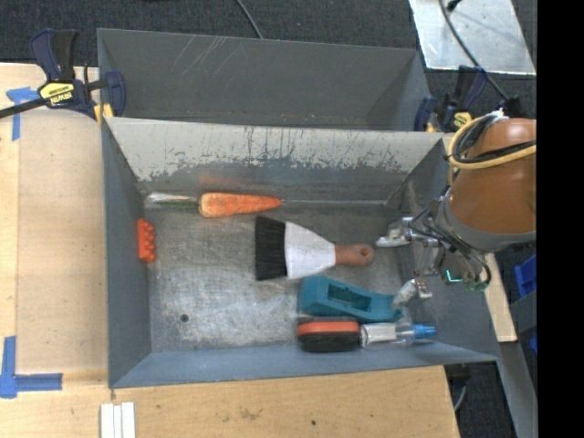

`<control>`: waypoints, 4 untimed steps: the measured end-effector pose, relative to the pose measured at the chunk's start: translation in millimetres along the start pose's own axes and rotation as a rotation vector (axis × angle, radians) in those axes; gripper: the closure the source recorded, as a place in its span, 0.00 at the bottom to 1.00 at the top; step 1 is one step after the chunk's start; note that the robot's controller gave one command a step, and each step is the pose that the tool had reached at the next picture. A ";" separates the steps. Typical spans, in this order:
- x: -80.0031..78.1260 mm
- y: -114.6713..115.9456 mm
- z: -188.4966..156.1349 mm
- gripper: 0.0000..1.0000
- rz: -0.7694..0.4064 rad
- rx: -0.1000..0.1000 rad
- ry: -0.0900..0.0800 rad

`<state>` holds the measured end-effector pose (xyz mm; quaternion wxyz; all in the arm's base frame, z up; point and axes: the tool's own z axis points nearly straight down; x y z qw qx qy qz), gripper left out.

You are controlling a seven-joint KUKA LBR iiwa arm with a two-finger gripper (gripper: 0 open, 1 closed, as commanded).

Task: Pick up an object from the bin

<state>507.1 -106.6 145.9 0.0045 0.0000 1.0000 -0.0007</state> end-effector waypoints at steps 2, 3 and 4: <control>-25.9 37.1 -18.0 0.00 -0.044 0.000 0.007; -32.0 55.5 -10.2 0.00 -0.080 -0.001 0.004; -76.0 73.5 -15.5 0.00 -0.155 -0.001 0.007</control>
Offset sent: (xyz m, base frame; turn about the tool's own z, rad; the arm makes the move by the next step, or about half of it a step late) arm 0.0369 0.0555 0.0268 -0.0677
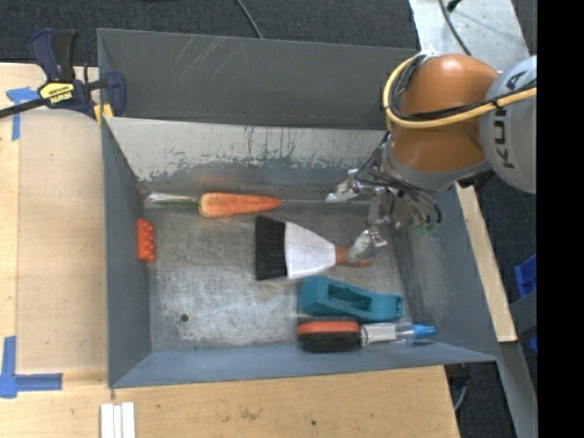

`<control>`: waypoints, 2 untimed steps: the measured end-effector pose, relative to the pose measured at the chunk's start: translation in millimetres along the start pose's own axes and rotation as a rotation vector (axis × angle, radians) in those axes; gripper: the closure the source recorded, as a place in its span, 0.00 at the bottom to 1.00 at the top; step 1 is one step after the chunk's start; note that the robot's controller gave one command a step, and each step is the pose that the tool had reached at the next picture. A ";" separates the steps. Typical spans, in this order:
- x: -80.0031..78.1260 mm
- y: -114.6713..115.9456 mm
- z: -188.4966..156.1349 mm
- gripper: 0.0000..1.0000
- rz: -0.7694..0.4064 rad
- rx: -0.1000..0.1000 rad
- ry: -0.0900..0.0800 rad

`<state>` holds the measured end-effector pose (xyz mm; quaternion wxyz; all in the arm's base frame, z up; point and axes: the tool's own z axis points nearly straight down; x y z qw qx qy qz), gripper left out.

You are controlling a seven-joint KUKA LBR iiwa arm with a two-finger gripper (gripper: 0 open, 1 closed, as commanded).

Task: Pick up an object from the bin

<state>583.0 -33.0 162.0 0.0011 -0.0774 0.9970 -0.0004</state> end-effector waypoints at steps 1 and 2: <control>-25.5 8.7 6.7 0.00 -0.034 0.001 -0.006; -33.7 25.3 -0.9 0.00 -0.030 -0.001 0.000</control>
Offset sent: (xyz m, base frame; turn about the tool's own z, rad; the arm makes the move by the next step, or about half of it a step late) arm 0.0359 0.0397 0.0084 -0.0274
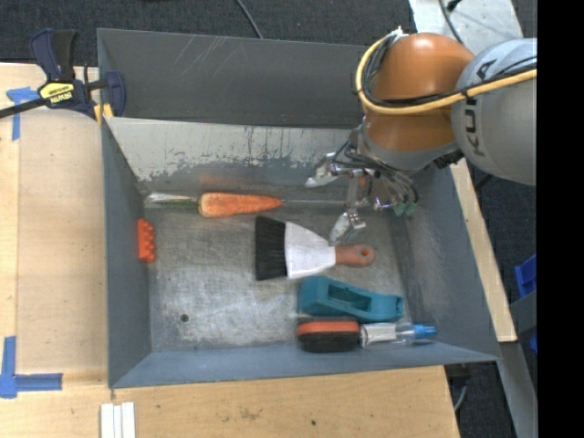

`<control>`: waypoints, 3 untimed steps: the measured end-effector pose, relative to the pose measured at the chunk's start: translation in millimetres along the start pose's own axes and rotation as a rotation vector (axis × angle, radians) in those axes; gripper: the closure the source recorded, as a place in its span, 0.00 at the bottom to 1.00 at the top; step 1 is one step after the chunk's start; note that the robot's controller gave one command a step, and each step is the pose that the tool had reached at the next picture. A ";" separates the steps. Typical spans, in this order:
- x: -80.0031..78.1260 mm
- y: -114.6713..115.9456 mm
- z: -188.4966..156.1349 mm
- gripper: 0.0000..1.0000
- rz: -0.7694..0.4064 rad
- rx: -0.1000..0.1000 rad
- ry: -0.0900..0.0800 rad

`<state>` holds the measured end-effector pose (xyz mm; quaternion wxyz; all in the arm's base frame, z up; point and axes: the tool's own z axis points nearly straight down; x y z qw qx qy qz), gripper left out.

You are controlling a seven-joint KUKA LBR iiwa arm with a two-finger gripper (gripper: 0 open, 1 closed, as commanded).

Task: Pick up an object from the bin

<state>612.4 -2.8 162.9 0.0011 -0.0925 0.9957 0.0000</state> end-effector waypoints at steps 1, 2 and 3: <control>-6.6 8.4 -4.5 0.00 0.158 0.000 -0.005; -10.2 16.4 8.1 0.00 0.364 0.000 -0.001; -20.8 34.4 8.7 0.00 0.139 0.000 -0.003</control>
Offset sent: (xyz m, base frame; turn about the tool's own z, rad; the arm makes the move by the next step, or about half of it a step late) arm 0.0097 0.0290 -0.0304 0.0791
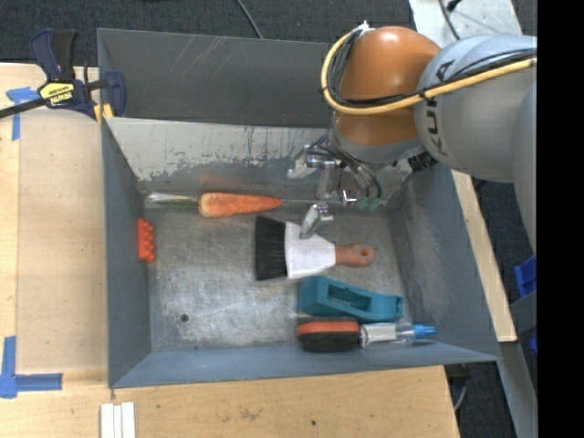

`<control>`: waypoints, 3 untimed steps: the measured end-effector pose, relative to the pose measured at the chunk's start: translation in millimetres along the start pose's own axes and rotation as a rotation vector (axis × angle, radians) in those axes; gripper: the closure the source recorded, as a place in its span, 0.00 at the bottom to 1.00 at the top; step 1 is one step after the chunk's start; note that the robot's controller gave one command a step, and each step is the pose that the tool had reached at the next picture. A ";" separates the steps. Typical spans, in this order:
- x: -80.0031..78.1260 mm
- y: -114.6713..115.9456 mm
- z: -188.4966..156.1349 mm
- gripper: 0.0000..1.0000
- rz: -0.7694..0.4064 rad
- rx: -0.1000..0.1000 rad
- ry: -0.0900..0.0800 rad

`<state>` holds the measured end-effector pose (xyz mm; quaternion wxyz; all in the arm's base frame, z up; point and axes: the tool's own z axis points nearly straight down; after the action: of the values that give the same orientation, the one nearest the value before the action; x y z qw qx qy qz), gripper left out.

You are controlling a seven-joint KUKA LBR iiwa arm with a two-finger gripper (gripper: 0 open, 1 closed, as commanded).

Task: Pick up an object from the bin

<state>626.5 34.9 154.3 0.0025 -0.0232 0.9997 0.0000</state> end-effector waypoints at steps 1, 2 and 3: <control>-0.4 7.0 39.5 0.00 0.212 0.000 -0.001; -0.9 9.7 50.0 0.00 0.316 -0.001 0.009; -2.6 17.5 43.2 0.00 0.199 0.001 -0.003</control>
Offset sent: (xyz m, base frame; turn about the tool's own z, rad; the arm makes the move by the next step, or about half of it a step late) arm -0.0002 0.0142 -0.0428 0.2515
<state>628.6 52.5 111.0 0.0038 0.0761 0.9971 0.0000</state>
